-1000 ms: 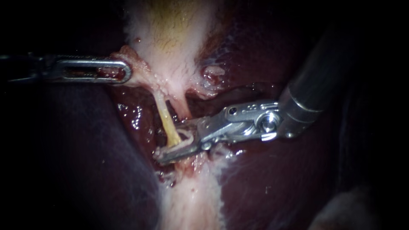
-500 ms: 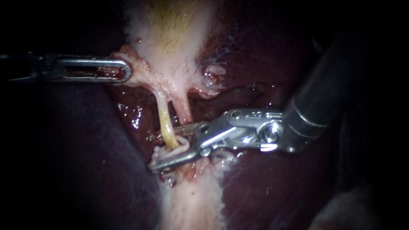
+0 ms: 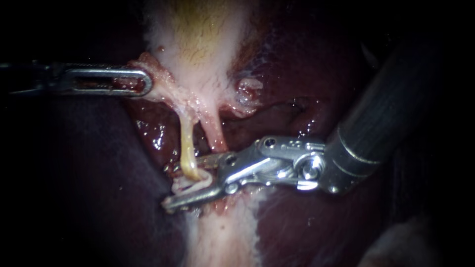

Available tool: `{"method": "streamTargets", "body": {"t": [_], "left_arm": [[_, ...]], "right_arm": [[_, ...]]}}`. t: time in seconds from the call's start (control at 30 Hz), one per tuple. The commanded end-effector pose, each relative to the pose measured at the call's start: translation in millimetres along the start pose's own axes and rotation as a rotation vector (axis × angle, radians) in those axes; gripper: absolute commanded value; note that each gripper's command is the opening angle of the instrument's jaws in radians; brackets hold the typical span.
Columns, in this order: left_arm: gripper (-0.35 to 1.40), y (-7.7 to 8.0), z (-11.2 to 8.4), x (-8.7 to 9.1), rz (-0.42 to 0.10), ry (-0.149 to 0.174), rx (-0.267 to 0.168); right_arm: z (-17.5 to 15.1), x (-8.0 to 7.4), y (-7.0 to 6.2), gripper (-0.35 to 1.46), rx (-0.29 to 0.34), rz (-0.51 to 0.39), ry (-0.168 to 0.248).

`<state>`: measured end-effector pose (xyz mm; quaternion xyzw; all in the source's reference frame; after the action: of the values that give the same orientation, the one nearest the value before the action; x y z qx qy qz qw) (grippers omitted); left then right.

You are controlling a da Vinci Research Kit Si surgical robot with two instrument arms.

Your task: Clipping second clip left tube

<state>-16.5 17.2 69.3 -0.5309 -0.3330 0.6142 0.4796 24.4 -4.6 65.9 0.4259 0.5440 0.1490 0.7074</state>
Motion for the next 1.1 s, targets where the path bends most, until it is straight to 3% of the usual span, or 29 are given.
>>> {"method": "streamTargets", "body": {"t": [0.03,0.13,0.27,0.4,0.67,0.83,1.03,1.1], "left_arm": [[-0.35,0.0,0.0,0.0,0.0,0.0,0.0],[-0.35,0.0,0.0,0.0,0.0,0.0,0.0],[-0.35,-0.1,0.0,0.0,0.0,0.0,0.0],[-0.35,-0.1,0.0,0.0,0.0,0.0,0.0],[-0.35,-0.2,0.0,-0.1,0.001,0.0,0.0],[-0.35,-0.1,0.0,-0.1,0.001,0.0,0.0],[-0.35,-0.1,0.0,-0.1,0.001,0.0,0.0],[-0.35,-0.1,0.0,-0.1,0.0,0.0,0.0]], "right_arm": [[0.1,0.0,0.0,0.38,-0.001,0.009,0.001],[0.0,0.0,0.0,0.35,-0.001,0.05,0.002],[0.0,0.0,0.1,0.31,-0.008,0.05,0.002],[0.0,-0.3,0.4,0.31,-0.029,0.051,-0.029],[0.4,-2.0,1.2,0.32,-0.032,0.042,-0.038],[0.3,-1.8,1.2,0.32,-0.032,0.043,-0.037],[0.1,-1.4,1.2,0.23,-0.031,0.045,-0.036],[0.1,-1.4,1.1,0.12,-0.03,0.045,-0.033]]}}
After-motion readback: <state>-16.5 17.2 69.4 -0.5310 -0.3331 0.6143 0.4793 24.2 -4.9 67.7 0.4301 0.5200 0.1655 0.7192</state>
